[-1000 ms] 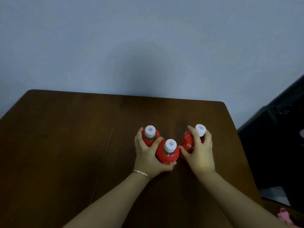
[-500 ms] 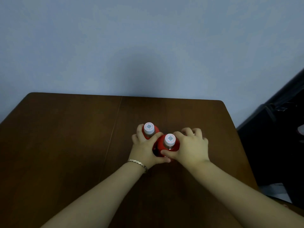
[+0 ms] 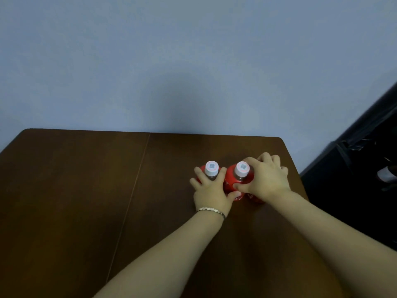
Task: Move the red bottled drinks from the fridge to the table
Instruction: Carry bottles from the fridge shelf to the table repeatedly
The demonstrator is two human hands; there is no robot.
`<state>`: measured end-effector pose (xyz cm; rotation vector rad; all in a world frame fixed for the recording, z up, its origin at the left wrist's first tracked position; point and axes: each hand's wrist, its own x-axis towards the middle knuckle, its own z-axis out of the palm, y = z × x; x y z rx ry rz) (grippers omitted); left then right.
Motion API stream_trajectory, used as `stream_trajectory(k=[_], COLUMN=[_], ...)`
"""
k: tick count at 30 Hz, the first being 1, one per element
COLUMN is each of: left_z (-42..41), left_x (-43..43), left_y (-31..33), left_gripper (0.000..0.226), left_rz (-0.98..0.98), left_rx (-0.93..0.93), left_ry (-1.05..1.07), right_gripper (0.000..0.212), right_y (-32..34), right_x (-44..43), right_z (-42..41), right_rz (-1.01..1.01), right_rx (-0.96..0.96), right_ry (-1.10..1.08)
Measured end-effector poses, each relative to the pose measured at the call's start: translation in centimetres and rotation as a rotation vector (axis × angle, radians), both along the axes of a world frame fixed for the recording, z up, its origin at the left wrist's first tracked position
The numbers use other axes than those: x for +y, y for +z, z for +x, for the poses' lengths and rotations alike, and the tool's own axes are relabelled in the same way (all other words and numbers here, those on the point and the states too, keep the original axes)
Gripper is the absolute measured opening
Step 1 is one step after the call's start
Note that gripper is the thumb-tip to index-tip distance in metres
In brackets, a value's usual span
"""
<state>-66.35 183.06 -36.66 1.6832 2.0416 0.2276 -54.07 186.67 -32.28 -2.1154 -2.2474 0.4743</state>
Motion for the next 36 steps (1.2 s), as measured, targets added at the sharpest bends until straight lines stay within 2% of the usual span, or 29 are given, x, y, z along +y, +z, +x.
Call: stream_trajectory(k=[2, 4, 6, 8, 11, 14, 17, 20, 22, 24, 26, 27, 29, 31, 32, 34, 36], left_z=[0.8, 1.2, 1.3, 1.2, 1.1, 1.2, 1.2, 1.1, 0.6, 0.0, -0.6, -0.9, -1.8, -2.7, -3.2, -4.4, -5.7], left_x=[0.7, 1.0, 1.2, 1.2, 1.3, 1.2, 1.3, 1.6, 1.7, 1.6, 0.4, -0.2, -2.1, -4.1, -5.4, -8.3, -11.0], left_y=[-0.1, -0.2, -0.3, -0.4, -0.6, -0.8, -0.6, -0.3, 0.0, 0.4, 1.5, 2.0, 3.3, 4.9, 6.0, 8.7, 11.1], left_gripper=[0.069, 0.069, 0.068, 0.068, 0.068, 0.068, 0.067, 0.068, 0.071, 0.074, 0.074, 0.073, 0.067, 0.055, 0.047, 0.037, 0.037], left_rz=[0.01, 0.02, 0.027, 0.033, 0.031, 0.013, -0.017, -0.05, -0.071, -0.113, -0.162, -0.18, -0.201, -0.246, -0.271, -0.316, -0.334], left_rx=[0.024, 0.052, 0.074, 0.088, 0.082, 0.049, -0.006, -0.024, 0.003, 0.054, 0.105, 0.114, 0.116, 0.145, 0.17, 0.2, 0.174], left_ry=[0.0, 0.005, 0.003, -0.01, -0.03, -0.032, -0.035, -0.076, -0.128, -0.194, -0.252, -0.264, -0.238, -0.225, -0.228, -0.221, -0.181], right_gripper=[0.065, 0.069, 0.083, 0.096, 0.083, 0.073, 0.073, 0.09, 0.11, 0.121, 0.113, 0.102, 0.066, 0.03, 0.02, 0.015, 0.016], right_y=[-0.3, -0.7, -1.2, -1.9, -2.8, -3.0, -2.8, -2.6, -2.2, -1.9, -1.1, -0.6, 0.8, 2.7, 3.9, 6.2, 7.9], right_x=[0.6, 0.5, 0.0, -0.7, -0.9, -0.4, -0.4, -0.2, -0.2, -0.7, -2.2, -2.9, -4.3, -5.6, -6.5, -9.2, -11.7], right_z=[0.9, 1.8, 2.7, 3.4, 4.0, 4.3, 4.4, 4.5, 4.2, 3.9, 3.6, 3.5, 3.1, 2.3, 1.7, 0.6, -0.5], right_rz=[0.032, 0.071, 0.093, 0.072, 0.091, 0.095, 0.074, 0.025, -0.028, -0.054, -0.006, 0.048, 0.157, 0.092, 0.023, -0.073, -0.116], right_rx=[0.048, 0.215, 0.408, 0.52, 0.629, 0.634, 0.536, 0.463, 0.463, 0.416, 0.298, 0.241, 0.175, 0.169, 0.17, 0.15, 0.128], right_ry=[-0.026, -0.076, -0.181, -0.277, -0.308, -0.317, -0.303, -0.318, -0.354, -0.371, -0.35, -0.332, -0.251, -0.155, -0.114, -0.041, 0.017])
